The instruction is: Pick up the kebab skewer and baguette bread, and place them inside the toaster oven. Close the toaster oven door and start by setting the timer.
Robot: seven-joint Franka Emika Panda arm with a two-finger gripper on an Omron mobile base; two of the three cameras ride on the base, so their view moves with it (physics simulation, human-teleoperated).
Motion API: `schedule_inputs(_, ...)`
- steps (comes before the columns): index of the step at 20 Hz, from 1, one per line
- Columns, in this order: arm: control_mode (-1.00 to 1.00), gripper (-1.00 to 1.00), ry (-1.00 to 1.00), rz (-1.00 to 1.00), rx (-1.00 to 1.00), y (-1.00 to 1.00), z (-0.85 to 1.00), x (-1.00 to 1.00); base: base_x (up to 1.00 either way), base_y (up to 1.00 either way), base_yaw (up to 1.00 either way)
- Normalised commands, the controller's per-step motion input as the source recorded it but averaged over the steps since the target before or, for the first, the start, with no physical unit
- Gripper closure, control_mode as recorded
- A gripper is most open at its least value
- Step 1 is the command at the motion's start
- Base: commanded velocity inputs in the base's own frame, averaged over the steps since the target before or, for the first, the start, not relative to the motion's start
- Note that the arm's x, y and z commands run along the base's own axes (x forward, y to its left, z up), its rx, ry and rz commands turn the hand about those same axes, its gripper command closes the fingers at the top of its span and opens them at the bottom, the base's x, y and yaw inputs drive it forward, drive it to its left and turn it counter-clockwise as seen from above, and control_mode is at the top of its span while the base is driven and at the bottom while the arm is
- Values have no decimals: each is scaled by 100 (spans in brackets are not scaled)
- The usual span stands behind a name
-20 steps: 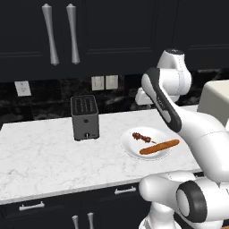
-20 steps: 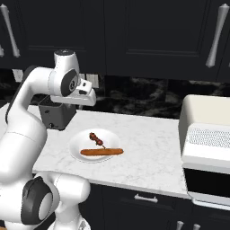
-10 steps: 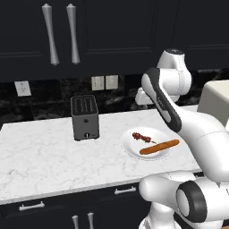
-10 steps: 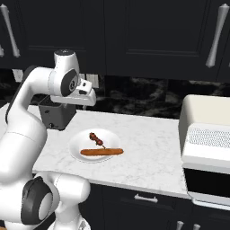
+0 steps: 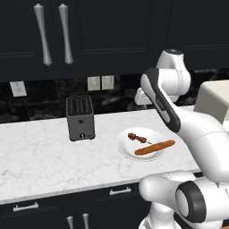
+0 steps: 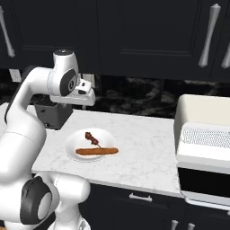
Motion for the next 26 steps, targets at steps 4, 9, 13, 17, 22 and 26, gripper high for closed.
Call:
schedule_inputs(4, 100, -100, 0, 0, 0, 0, 0, 0, 0, -71, 0)
schedule_inputs(9, 100, -100, 0, 0, 0, 0, 0, 0, 0, -79, 0)
schedule_inputs(13, 100, -100, 0, 0, 0, 0, 0, 0, 0, -56, 0)
schedule_inputs(17, 100, -100, 0, 0, 0, 0, 0, 0, 0, -41, 0)
schedule_inputs(22, 100, -100, 0, 0, 0, 0, 0, 0, 0, -41, 0)
schedule_inputs(26, 100, -100, 0, 0, 0, 0, 0, 0, 0, -49, 0)
